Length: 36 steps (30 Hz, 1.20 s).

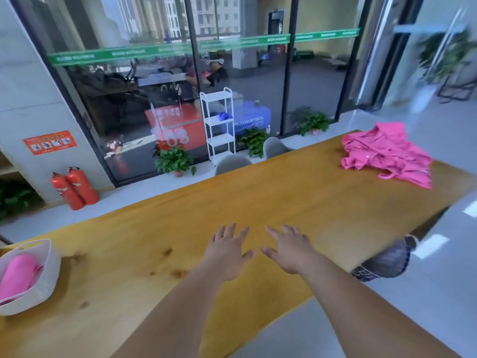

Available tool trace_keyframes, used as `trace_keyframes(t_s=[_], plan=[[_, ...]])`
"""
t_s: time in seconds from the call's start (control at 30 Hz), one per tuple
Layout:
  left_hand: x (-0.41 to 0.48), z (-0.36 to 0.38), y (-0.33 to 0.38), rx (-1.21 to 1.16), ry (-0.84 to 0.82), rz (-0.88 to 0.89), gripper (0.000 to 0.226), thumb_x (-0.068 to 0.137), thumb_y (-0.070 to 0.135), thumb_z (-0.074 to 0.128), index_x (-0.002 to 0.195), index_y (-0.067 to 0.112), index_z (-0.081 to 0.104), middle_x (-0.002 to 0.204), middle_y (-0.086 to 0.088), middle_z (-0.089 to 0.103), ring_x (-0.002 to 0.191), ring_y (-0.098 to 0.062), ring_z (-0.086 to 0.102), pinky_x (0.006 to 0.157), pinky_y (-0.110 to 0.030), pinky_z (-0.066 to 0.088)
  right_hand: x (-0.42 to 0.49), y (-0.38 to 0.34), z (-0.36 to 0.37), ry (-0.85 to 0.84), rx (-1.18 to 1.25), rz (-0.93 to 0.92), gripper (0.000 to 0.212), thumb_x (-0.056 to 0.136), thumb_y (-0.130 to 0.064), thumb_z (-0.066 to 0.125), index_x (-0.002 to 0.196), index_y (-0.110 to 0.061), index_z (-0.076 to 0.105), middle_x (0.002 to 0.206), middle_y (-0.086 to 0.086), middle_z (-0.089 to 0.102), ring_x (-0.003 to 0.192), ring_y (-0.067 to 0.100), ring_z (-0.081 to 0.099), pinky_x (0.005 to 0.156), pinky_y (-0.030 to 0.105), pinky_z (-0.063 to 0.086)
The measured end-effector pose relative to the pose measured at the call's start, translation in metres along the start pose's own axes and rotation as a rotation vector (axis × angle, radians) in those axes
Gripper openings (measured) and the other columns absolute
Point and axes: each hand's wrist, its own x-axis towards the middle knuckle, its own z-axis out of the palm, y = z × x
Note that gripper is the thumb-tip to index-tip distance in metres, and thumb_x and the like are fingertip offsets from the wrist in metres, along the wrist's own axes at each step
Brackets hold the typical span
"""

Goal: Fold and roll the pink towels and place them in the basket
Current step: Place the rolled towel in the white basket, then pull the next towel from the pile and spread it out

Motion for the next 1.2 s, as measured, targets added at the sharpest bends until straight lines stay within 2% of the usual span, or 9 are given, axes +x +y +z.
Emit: trace_keyframes(t_s=[0.37, 0.67, 0.83, 0.97, 1.2], plan=[[0.062, 0.016, 0.188, 0.069, -0.048, 0.293, 0.078, 0.105, 0.071, 0.031, 0.167, 0.041, -0.005, 0.177, 0.0, -0.007, 0.163, -0.03, -0.004, 0.131, -0.05, 0.01, -0.069, 0.189, -0.01, 0.08, 0.084, 0.287, 0.074, 0.104, -0.07, 0.032, 0.167, -0.04, 0.008, 0.175, 0.007, 0.01, 0.159, 0.035, 0.009, 0.125, 0.054, 0.024], [0.137, 0.032, 0.307, 0.09, -0.063, 0.465, 0.076, 0.105, 0.069, 0.032, 0.168, 0.039, -0.001, 0.177, -0.002, -0.003, 0.162, -0.031, -0.002, 0.13, -0.05, 0.013, -0.075, 0.313, -0.012, 0.119, 0.168, 0.457, 0.074, 0.102, -0.073, 0.032, 0.166, -0.043, 0.008, 0.174, 0.005, 0.014, 0.157, 0.035, 0.014, 0.123, 0.054, 0.026], [0.193, 0.036, 0.369, 0.074, -0.089, 0.51, 0.075, 0.106, 0.069, 0.031, 0.168, 0.04, 0.0, 0.177, -0.001, -0.003, 0.162, -0.03, -0.002, 0.129, -0.05, 0.015, -0.055, 0.379, -0.024, 0.097, 0.175, 0.5, 0.073, 0.103, -0.07, 0.034, 0.166, -0.041, 0.01, 0.174, 0.007, 0.012, 0.158, 0.033, 0.013, 0.124, 0.052, 0.025], [0.252, 0.038, 0.419, 0.056, -0.116, 0.499, 0.075, 0.105, 0.069, 0.032, 0.167, 0.04, 0.0, 0.177, -0.001, -0.002, 0.162, -0.031, 0.0, 0.129, -0.049, 0.015, -0.026, 0.439, -0.044, 0.066, 0.159, 0.507, 0.073, 0.103, -0.07, 0.034, 0.165, -0.04, 0.012, 0.174, 0.004, 0.013, 0.157, 0.033, 0.015, 0.122, 0.052, 0.028], [0.352, 0.024, 0.49, -0.023, -0.148, 0.482, 0.076, 0.105, 0.068, 0.036, 0.168, 0.041, 0.001, 0.177, -0.001, -0.001, 0.162, -0.032, 0.001, 0.129, -0.051, 0.013, 0.036, 0.537, -0.096, 0.055, 0.139, 0.53, 0.073, 0.104, -0.069, 0.034, 0.167, -0.041, 0.009, 0.175, 0.007, 0.011, 0.159, 0.033, 0.01, 0.125, 0.052, 0.024]])
